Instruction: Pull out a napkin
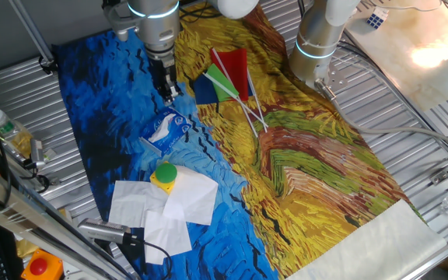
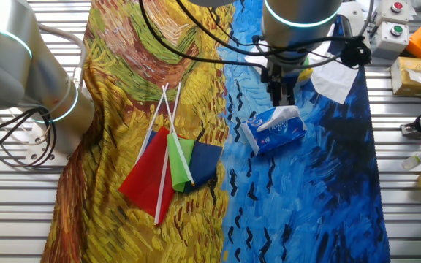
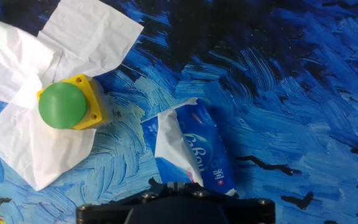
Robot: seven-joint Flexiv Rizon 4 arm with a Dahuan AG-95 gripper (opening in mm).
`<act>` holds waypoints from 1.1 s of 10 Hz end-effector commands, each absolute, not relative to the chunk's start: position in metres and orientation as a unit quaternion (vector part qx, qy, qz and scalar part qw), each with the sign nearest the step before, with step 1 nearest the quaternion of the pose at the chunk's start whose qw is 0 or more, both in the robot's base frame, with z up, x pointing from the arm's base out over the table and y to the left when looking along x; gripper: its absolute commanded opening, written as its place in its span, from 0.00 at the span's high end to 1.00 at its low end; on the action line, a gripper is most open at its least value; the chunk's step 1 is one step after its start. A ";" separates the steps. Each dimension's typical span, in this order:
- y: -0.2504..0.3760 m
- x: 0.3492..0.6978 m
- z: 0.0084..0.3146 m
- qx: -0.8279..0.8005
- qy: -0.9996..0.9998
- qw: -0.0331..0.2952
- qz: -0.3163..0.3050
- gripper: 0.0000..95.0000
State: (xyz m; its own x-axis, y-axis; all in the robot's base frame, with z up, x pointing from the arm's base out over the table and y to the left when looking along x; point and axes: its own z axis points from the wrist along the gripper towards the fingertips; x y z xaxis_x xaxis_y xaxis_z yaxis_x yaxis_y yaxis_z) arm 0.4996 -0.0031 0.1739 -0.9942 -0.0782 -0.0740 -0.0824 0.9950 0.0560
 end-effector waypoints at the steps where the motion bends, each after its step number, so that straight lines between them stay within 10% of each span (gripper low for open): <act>1: -0.003 0.500 0.175 -0.042 0.998 0.036 0.029 0.80; 2: -0.003 0.500 0.175 -0.043 0.998 0.036 0.029 0.60; 11: -0.004 0.501 0.175 -0.036 0.998 0.049 0.008 0.60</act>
